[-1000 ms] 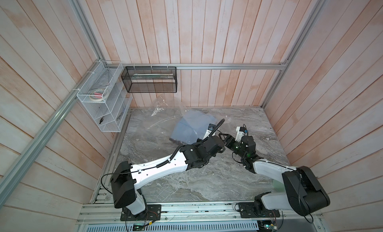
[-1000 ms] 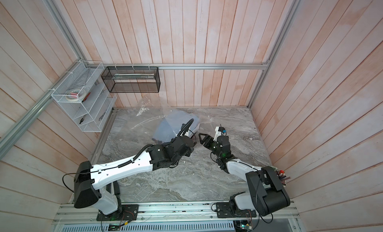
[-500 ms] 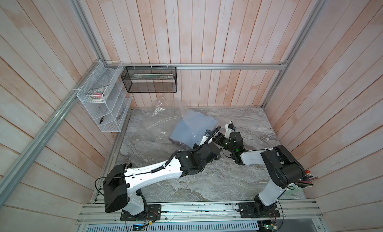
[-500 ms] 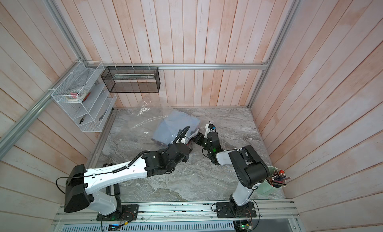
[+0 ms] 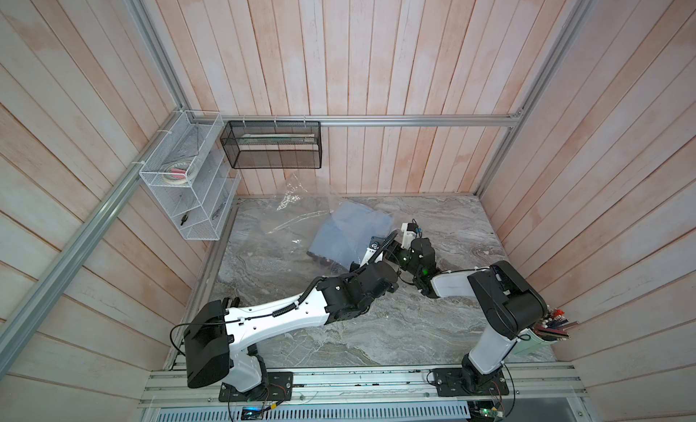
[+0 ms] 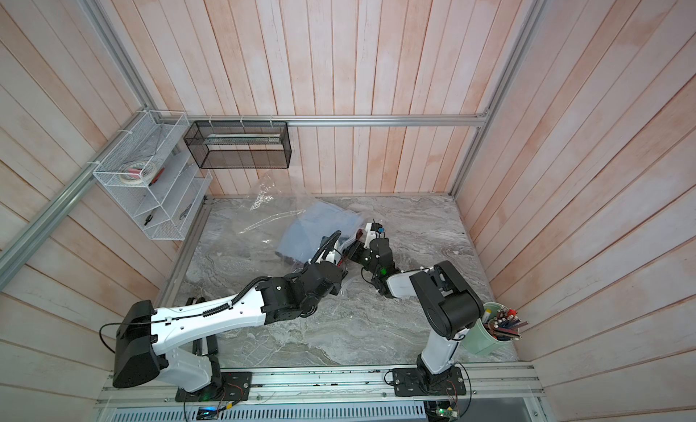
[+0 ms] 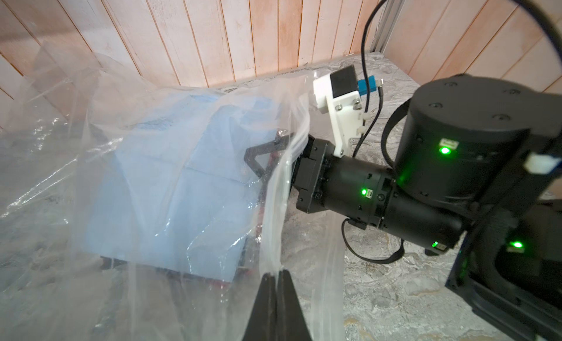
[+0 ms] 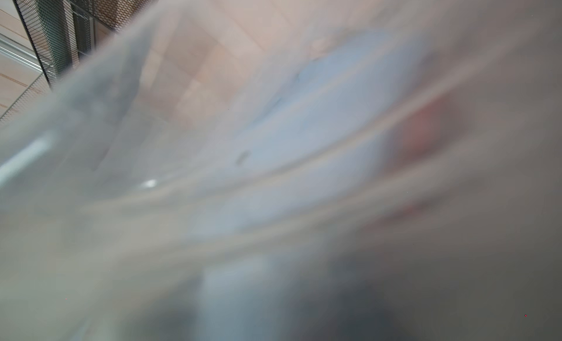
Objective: Take the shirt out of the vacuum bag
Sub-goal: Take out the shirt from the vacuum bag.
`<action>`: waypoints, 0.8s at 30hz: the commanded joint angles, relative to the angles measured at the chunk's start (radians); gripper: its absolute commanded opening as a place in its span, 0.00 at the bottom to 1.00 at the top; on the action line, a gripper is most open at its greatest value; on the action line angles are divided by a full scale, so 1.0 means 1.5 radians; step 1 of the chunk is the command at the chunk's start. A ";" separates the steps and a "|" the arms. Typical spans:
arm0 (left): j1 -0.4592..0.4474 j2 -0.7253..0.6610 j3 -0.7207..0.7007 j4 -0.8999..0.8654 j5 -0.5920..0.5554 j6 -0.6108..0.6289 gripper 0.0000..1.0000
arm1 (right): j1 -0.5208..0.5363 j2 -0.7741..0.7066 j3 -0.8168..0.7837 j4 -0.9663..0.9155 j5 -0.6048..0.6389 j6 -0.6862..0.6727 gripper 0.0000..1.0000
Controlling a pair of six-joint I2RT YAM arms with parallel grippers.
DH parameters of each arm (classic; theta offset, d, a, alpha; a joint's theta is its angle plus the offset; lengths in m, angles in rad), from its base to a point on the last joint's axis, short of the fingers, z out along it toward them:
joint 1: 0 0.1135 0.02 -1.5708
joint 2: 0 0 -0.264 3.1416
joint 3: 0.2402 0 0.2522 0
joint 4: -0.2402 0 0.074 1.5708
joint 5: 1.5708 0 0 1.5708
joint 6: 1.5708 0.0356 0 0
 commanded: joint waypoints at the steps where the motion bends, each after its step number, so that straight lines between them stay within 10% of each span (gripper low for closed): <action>1: -0.004 -0.008 -0.011 0.027 -0.019 -0.001 0.00 | 0.014 -0.005 -0.002 0.018 -0.013 0.004 0.68; 24: -0.004 -0.053 -0.073 0.041 -0.023 -0.038 0.00 | 0.064 0.017 0.058 -0.017 -0.046 0.001 0.68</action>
